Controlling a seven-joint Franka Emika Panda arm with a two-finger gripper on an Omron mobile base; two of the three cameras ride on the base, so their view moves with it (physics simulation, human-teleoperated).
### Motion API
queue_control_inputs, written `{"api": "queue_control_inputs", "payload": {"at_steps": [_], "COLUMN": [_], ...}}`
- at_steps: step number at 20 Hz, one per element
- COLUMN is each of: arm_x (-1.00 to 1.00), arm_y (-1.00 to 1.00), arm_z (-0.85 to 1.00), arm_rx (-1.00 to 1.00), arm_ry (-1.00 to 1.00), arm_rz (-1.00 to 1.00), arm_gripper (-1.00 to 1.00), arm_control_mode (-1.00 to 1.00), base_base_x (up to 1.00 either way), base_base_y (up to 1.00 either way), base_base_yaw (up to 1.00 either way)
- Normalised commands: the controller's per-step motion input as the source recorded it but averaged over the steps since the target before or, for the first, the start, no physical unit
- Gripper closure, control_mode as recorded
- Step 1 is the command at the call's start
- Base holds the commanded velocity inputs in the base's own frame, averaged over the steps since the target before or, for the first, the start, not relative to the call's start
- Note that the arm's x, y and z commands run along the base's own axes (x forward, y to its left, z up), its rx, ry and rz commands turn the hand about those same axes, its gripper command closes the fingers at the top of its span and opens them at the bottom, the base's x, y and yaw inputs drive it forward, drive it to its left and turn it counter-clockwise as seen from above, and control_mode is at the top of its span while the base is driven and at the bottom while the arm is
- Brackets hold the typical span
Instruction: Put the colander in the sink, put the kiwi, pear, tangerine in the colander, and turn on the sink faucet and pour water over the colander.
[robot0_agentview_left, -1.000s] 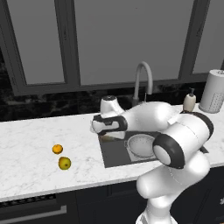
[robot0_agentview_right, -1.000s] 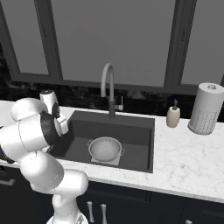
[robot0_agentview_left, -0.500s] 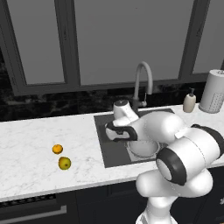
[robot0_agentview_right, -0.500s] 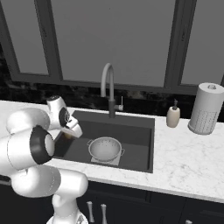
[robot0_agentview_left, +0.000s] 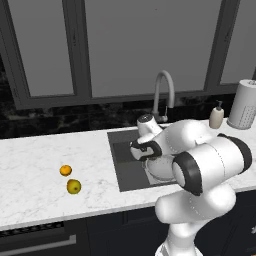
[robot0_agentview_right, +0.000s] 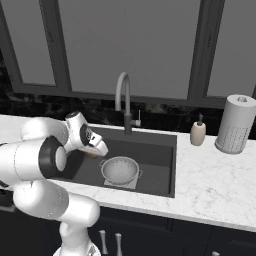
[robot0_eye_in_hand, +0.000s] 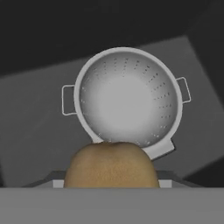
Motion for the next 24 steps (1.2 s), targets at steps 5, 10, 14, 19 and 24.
{"api": "queue_control_inputs", "payload": {"at_steps": [5,10,14,19,24], "arm_x": [0.12,0.13,0.07,0.11,0.1], "arm_y": [-0.46,-0.4,-0.24,-0.05,-0.06], "arm_z": [-0.21,-0.21,-0.27,-0.29,-0.3], "arm_rx": [-0.08,0.0,0.0,0.0,0.0], "arm_ry": [0.0,0.12,0.12,0.0,0.0], "arm_rz": [0.12,0.09,0.13,0.15,0.13], "arm_gripper": [1.0,1.0,1.0,1.0,1.0], "arm_control_mode": [-1.0,-1.0,-1.0,-1.0,-1.0], "base_base_x": [0.0,0.0,0.0,0.0,0.0], "base_base_y": [0.0,0.0,0.0,0.0,0.0], "base_base_yaw": [0.0,0.0,0.0,0.0,0.0]}}
